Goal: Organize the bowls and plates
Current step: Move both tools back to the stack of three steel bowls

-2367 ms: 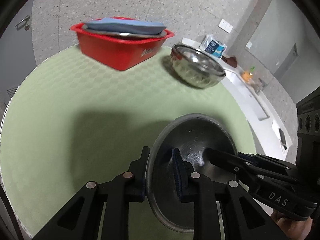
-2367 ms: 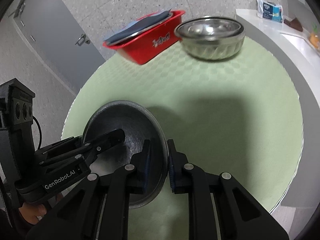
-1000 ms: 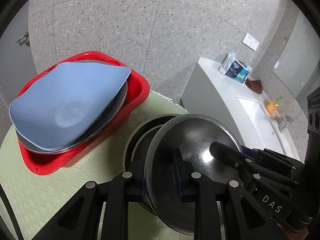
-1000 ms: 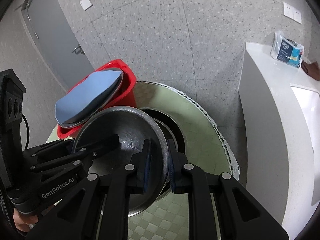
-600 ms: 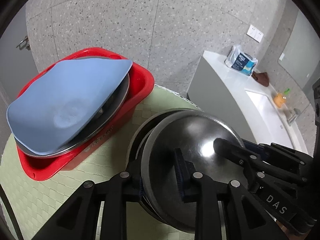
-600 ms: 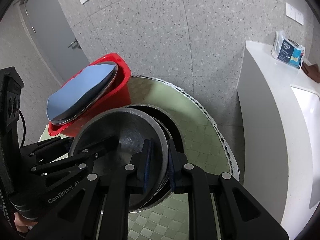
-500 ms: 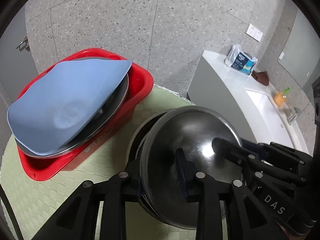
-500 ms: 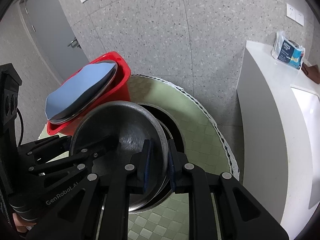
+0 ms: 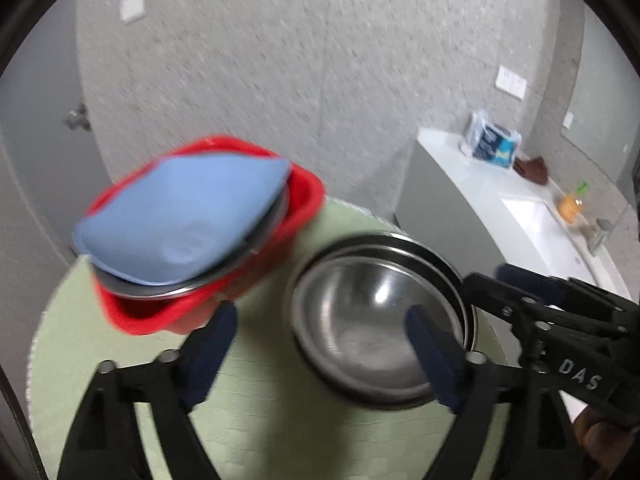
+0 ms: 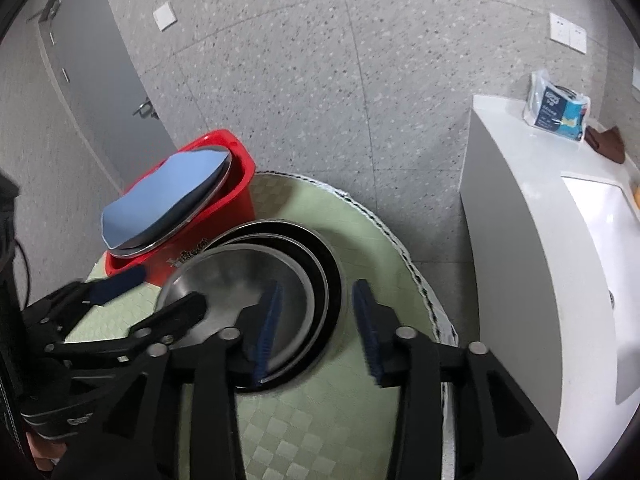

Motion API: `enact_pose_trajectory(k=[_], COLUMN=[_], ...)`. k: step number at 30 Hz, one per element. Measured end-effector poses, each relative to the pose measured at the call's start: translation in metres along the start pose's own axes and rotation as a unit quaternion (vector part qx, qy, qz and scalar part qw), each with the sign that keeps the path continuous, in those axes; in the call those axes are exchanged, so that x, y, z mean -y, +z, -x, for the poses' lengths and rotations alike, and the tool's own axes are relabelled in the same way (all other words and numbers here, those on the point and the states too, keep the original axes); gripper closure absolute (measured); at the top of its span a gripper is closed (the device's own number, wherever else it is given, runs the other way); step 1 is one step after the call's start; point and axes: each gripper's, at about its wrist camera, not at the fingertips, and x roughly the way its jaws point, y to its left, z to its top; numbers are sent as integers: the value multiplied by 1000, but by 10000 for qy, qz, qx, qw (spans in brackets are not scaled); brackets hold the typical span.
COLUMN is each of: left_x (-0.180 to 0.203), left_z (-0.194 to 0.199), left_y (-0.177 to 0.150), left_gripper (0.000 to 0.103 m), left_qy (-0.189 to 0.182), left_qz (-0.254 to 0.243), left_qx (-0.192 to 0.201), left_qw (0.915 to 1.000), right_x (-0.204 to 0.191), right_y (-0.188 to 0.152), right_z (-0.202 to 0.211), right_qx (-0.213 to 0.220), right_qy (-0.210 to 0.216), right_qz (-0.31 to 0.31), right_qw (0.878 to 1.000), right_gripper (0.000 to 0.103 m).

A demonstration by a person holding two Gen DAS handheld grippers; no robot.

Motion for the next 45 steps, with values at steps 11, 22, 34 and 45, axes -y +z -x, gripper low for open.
enact_pose_trajectory(k=[11,22,34,45], left_x=[-20,-45,-47,-13], left_z=[89,165,153,64], left_y=[-55,-135,-111,-45], left_gripper=[1,1,1,1], left_qy=[435,451,325,478], left_qz=[93,270,445,930], left_qx=[608,579,332,38], left_qw=[9972,9969,9979,9945], right_x=[-36,-85,-68,-5], right_y=[-35,-86,-90,-30], right_z=[61,94,83,35], right_qx=[509,576,417,206], right_qy=[50,-45,-75,69], right_qz=[151,199,17,126], right_qw=[9986,9981,9991,9997], right_gripper=[23,6,3,3])
